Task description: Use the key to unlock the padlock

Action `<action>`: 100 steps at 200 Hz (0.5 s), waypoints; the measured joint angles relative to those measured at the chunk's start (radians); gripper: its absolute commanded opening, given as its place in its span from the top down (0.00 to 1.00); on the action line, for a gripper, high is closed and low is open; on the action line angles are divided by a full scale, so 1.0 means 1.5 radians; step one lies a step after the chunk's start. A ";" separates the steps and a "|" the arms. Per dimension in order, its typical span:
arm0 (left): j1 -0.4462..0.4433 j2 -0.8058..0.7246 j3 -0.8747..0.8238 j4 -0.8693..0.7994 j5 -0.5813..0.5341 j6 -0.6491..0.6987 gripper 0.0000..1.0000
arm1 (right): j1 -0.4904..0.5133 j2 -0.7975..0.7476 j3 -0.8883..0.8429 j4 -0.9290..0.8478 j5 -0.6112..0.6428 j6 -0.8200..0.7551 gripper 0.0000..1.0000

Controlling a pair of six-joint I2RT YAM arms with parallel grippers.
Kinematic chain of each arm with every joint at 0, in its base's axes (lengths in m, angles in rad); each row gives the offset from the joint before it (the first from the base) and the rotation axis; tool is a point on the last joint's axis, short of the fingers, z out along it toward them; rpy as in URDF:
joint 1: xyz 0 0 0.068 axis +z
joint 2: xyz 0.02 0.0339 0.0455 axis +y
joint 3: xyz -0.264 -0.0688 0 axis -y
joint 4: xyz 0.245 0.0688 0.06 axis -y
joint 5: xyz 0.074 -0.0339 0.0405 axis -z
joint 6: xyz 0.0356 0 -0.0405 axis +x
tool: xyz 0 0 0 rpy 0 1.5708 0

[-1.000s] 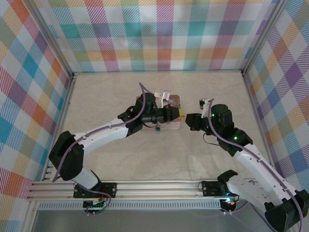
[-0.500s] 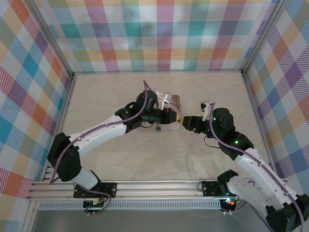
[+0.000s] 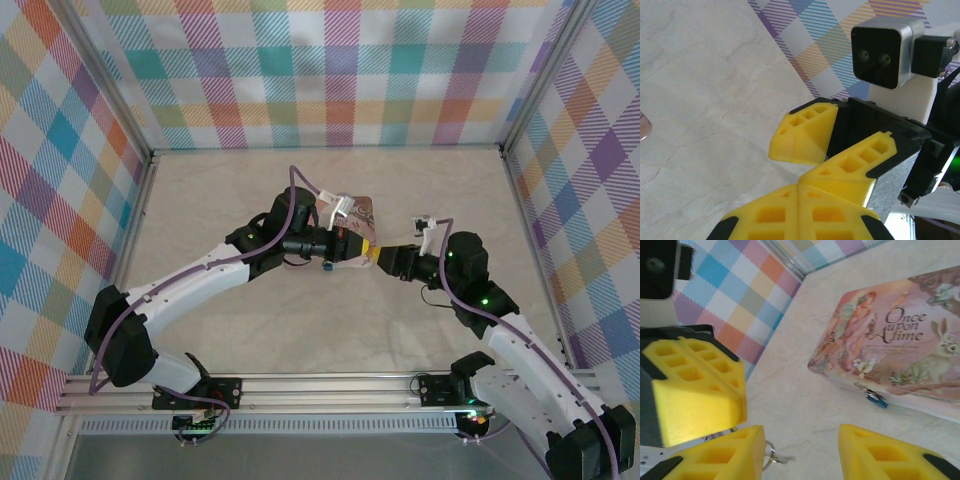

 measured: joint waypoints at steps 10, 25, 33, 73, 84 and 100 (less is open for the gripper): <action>0.000 0.000 -0.002 0.001 0.003 0.000 1.00 | 0.000 0.000 -0.002 0.020 -0.020 0.008 0.56; 0.000 -0.003 -0.007 0.009 0.006 0.000 1.00 | 0.000 0.000 -0.005 0.048 -0.046 0.016 0.55; 0.000 -0.005 -0.011 0.012 0.008 0.000 1.00 | 0.000 0.000 -0.007 0.060 -0.057 0.019 0.57; 0.000 -0.021 -0.021 0.025 0.011 0.000 1.00 | 0.000 0.003 -0.011 0.086 -0.094 0.028 0.57; 0.001 -0.024 -0.023 0.033 0.012 0.000 1.00 | 0.000 0.003 -0.012 0.086 -0.100 0.028 0.59; 0.003 -0.028 -0.028 0.041 0.012 -0.001 1.00 | 0.000 0.003 -0.013 0.086 -0.107 0.026 0.64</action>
